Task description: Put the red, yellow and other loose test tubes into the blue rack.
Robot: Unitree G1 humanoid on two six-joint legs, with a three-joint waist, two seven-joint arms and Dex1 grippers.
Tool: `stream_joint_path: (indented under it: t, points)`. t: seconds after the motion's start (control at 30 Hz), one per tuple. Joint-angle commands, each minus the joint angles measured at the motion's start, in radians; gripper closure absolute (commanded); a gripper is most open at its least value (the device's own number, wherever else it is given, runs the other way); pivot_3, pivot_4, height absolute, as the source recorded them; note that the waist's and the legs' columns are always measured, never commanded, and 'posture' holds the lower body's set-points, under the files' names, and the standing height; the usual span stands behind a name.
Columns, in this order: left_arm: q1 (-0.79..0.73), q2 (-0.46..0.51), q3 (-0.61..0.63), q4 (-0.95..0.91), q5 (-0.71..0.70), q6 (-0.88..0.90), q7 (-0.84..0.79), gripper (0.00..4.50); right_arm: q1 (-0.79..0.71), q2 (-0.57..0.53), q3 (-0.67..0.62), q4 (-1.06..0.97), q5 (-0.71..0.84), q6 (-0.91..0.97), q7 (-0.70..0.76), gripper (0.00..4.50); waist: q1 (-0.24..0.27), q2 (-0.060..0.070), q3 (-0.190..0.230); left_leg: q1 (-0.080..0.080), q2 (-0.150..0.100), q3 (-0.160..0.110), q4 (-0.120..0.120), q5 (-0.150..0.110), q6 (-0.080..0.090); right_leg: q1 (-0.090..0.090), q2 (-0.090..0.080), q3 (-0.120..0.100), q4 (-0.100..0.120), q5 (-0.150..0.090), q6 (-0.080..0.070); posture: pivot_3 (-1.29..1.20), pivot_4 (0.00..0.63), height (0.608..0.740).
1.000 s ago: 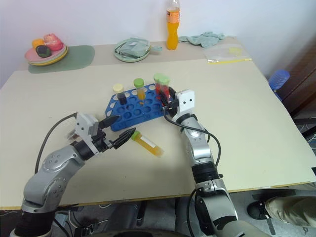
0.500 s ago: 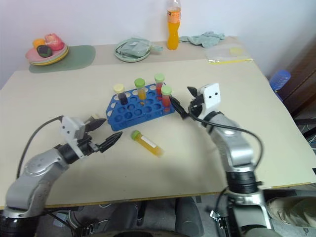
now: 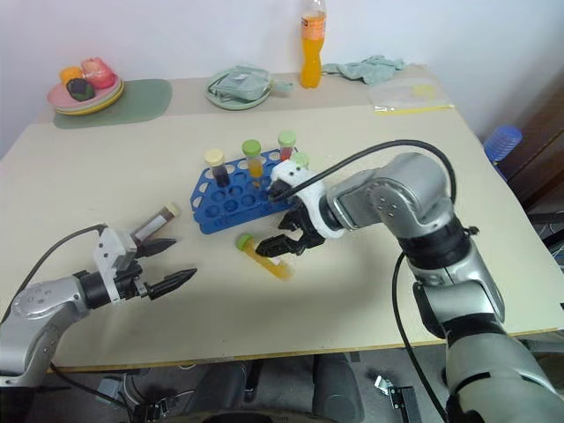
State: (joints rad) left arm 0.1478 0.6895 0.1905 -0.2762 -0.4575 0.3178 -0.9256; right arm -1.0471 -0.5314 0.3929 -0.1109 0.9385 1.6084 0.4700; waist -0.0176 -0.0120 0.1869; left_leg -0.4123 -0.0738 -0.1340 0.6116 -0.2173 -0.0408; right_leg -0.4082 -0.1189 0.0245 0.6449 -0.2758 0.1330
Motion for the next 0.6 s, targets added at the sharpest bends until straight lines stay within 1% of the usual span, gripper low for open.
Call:
stream_joint_path:
  t: [0.03,0.2,0.37,0.47,0.5,0.53,0.6]
  points:
    - [0.05,0.022,-0.002,-0.091,-0.029,0.009,-0.037,0.0,-0.09,0.054,0.068,0.124,0.046,0.006,-0.081,0.3,-0.006,0.0,0.0,0.0,0.0,0.0,-0.001,0.0,0.0,-0.001,0.0,0.0,0.0,0.0,0.0,0.0,0.15,0.74]
    - [0.112,0.034,-0.002,-0.141,-0.036,0.027,-0.048,0.0,-0.165,0.137,0.117,0.297,0.129,0.006,-0.183,0.3,-0.009,0.0,0.0,0.0,0.001,0.0,-0.001,0.0,0.0,-0.002,0.001,0.001,0.001,0.0,0.0,0.0,0.15,0.74]
    - [0.126,0.032,-0.011,-0.159,-0.032,0.034,-0.046,0.0,-0.176,0.199,0.118,0.382,0.158,0.006,-0.284,0.3,-0.002,0.0,0.0,0.0,0.0,0.0,-0.001,0.0,0.0,-0.001,0.001,0.001,0.001,0.0,0.0,0.0,0.15,0.74]
    - [0.123,0.029,-0.015,-0.16,-0.028,0.035,-0.041,0.0,-0.166,0.23,0.106,0.421,0.144,0.006,-0.337,0.3,-0.004,0.001,0.0,0.0,0.0,0.0,-0.001,0.0,0.0,-0.002,0.001,0.0,0.001,0.0,0.0,0.0,0.15,0.74]
    - [0.115,0.03,-0.016,-0.171,-0.032,0.047,-0.033,0.0,-0.162,0.232,0.106,0.424,0.141,0.006,-0.349,0.81,-0.004,0.001,0.0,0.0,0.0,0.0,-0.001,0.0,0.0,-0.002,0.001,0.001,0.002,0.0,0.0,0.0,0.15,0.74]
    - [0.11,0.031,-0.016,-0.18,-0.035,0.056,-0.028,0.0,-0.16,0.233,0.106,0.426,0.142,0.006,-0.359,1.09,-0.003,0.001,0.0,0.0,0.0,0.0,-0.001,0.0,0.0,-0.002,0.001,0.001,0.002,0.0,0.0,0.0,0.15,0.74]
    - [0.096,0.034,-0.016,-0.203,-0.046,0.083,-0.013,0.0,-0.156,0.228,0.109,0.418,0.157,0.006,-0.372,2.02,-0.003,0.001,0.0,0.0,0.0,0.0,-0.001,0.0,0.0,-0.002,0.001,0.001,0.002,0.0,0.0,0.0,0.15,0.74]
